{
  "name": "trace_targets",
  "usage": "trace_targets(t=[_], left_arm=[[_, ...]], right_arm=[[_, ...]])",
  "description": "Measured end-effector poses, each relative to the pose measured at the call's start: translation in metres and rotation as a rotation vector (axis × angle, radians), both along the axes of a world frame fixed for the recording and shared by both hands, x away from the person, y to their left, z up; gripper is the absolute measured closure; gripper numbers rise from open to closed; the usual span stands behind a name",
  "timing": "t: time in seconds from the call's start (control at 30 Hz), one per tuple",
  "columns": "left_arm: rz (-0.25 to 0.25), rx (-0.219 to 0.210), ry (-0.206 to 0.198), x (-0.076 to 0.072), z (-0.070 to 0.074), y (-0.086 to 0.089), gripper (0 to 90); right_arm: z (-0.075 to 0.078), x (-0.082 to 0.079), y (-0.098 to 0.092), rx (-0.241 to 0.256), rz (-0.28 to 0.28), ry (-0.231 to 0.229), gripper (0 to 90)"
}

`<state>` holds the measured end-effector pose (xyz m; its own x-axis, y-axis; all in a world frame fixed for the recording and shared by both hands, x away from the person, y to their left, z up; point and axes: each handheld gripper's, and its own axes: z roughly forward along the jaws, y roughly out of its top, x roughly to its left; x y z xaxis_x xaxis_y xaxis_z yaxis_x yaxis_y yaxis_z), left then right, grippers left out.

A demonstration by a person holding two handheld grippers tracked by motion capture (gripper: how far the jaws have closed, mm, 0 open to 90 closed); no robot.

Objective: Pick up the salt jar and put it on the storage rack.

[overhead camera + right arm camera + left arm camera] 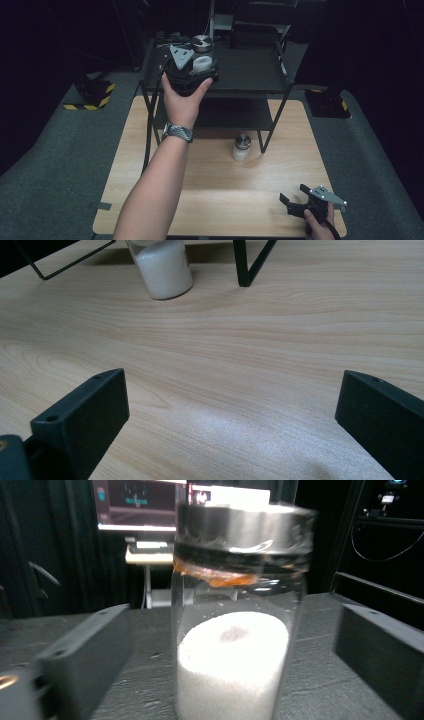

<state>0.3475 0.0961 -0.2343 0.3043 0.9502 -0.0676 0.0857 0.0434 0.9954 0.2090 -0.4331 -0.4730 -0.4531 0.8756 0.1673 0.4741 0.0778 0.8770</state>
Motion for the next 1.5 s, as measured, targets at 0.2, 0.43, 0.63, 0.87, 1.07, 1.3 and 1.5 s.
trace_targets(t=[0.2, 0.43, 0.63, 0.87, 1.07, 1.3, 1.5], left_arm=[[-0.007, 0.008, -0.049, -0.021, -0.007, 0.007, 0.5], [0.0, 0.005, -0.045, -0.04, -0.015, 0.016, 0.5], [-0.018, -0.015, -0.064, -0.058, -0.035, 0.029, 0.5], [-0.038, -0.02, -0.088, -0.079, -0.06, 0.044, 0.5], [-0.049, -0.016, -0.082, -0.1, -0.084, 0.051, 0.5], [-0.034, 0.001, -0.089, -0.119, -0.113, 0.055, 0.5], [-0.035, 0.012, -0.09, -0.133, -0.14, 0.062, 0.5]], right_arm=[[0.001, 0.0, 0.002, -0.008, -0.004, 0.002, 0.4], [0.001, -0.001, 0.003, -0.011, -0.009, 0.003, 0.4], [0.001, 0.0, 0.003, -0.016, -0.007, 0.004, 0.4], [0.002, 0.0, 0.004, -0.02, -0.007, 0.004, 0.4], [0.002, -0.001, 0.005, -0.023, -0.006, 0.003, 0.4], [0.002, 0.0, 0.005, -0.025, -0.004, 0.003, 0.4], [0.002, 0.0, 0.005, -0.025, -0.003, 0.002, 0.4]])
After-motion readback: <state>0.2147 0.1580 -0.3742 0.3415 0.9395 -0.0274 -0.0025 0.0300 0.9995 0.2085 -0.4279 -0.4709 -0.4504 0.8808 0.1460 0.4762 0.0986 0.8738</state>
